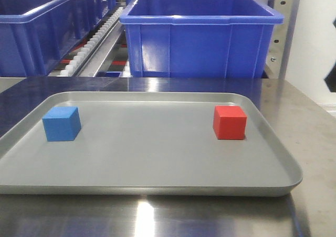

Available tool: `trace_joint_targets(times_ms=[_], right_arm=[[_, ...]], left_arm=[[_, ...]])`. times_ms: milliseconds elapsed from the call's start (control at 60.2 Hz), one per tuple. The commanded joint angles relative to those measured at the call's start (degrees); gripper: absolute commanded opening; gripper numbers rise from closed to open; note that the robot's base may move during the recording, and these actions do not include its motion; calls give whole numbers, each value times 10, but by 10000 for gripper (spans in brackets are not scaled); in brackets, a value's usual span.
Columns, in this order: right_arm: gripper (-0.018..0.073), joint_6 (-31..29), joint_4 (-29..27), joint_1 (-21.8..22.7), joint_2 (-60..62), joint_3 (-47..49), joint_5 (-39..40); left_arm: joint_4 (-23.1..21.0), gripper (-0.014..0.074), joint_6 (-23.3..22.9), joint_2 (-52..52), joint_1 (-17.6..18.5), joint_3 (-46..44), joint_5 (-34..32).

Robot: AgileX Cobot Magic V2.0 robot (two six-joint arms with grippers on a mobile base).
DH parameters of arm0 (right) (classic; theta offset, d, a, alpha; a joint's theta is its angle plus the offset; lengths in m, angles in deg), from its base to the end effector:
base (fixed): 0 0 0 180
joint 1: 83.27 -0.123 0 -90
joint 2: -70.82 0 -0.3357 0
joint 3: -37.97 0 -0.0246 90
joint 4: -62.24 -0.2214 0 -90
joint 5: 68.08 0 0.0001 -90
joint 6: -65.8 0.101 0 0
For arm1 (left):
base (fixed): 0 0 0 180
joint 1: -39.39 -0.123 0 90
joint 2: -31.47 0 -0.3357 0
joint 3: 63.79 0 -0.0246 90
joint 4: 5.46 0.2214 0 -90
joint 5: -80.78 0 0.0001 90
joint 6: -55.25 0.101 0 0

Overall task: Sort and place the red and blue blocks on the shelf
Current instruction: 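Lower the right gripper over the red cube on the tray, then close the right gripper on the red cube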

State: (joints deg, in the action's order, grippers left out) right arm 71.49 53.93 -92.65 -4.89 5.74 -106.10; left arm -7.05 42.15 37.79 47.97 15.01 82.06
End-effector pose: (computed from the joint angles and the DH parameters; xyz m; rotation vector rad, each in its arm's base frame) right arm 0.1880 0.0402 0.3204 0.0289 2.5572 0.2603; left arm -0.0142 0.0021 0.2095 -0.0803 1.5145 -0.3262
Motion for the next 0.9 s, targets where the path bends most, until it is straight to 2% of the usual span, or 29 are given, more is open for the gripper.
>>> trace_joint_targets(times_ms=[0,166,316,681,880], right_arm=[[590,-8,-1,-20,4,37,13],[590,-8,-1,-87,-35,99,-8],[590,-8,-1,-129,-87,152,-24],[590,22,-1,-186,-201,237,-48],[590,34,-1,-194,-231,245,-54]], left_arm=[[-5,136,-4,-12,0,19,-51],[-5,136,-4,-12,0,19,-51],[-5,136,-4,-12,0,19,-51],[-5,136,-4,-12,0,19,-51],[-5,136,-4,-12,0,19,-51]])
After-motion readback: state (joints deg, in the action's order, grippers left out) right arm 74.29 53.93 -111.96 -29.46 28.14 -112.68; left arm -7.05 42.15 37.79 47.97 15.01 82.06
